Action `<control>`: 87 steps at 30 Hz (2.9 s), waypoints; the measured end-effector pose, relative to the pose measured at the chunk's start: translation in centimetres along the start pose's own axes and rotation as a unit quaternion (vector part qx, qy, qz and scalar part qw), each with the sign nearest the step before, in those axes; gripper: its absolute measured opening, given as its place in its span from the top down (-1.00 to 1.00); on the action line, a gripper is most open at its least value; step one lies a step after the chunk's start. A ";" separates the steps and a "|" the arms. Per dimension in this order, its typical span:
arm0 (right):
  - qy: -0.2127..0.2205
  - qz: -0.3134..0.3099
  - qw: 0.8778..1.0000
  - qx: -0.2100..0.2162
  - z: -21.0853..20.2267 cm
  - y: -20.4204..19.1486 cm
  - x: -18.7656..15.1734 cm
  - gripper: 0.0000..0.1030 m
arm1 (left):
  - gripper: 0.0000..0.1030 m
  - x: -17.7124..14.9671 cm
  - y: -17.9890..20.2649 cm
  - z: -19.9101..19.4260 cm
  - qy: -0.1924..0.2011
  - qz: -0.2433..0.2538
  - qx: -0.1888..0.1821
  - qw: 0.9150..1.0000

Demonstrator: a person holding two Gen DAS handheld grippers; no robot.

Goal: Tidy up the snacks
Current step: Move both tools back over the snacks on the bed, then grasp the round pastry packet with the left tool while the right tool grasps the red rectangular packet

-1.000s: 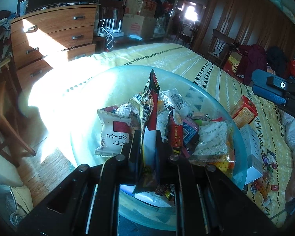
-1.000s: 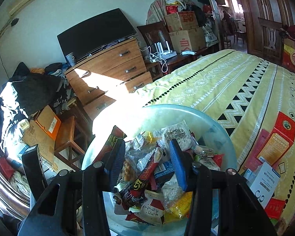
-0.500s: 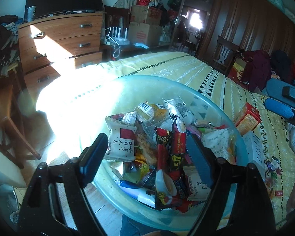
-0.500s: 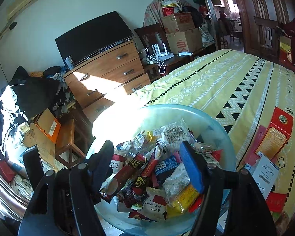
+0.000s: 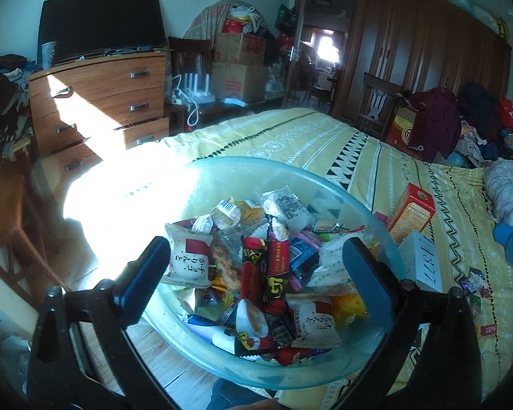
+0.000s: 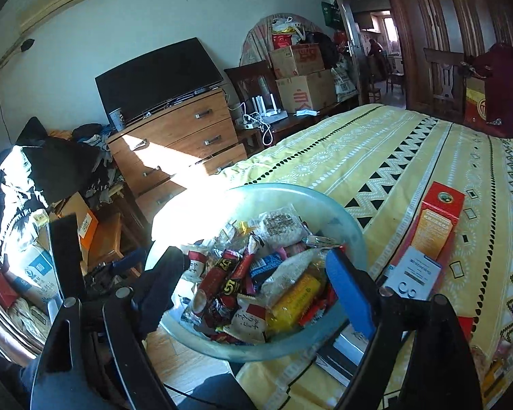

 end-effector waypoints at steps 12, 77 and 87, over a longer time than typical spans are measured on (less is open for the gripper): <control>-0.021 -0.008 0.975 -0.220 -12.8 7.9 -15.6 -1.00 | -1.00 -3.6 11.4 -3.0 -0.003 0.052 -0.152 0.987; -0.049 0.310 0.932 -0.184 -14.2 27.4 -27.1 -0.99 | -0.75 -22.7 29.3 4.5 -0.119 0.273 -0.241 0.924; -0.049 0.305 0.944 -0.114 -8.9 28.1 -23.8 -0.41 | -0.17 -25.2 29.0 5.4 -0.157 0.308 -0.220 0.912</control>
Point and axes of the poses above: each gripper's, at about its wrist camera, not at the fingertips, and z roughly the way its jaws point, y to its right, x to its top, the point moved 8 cm from there along z, roughly the way its jaws point, and after that the axes turned 3 degrees about x, right-handed, at the moved point
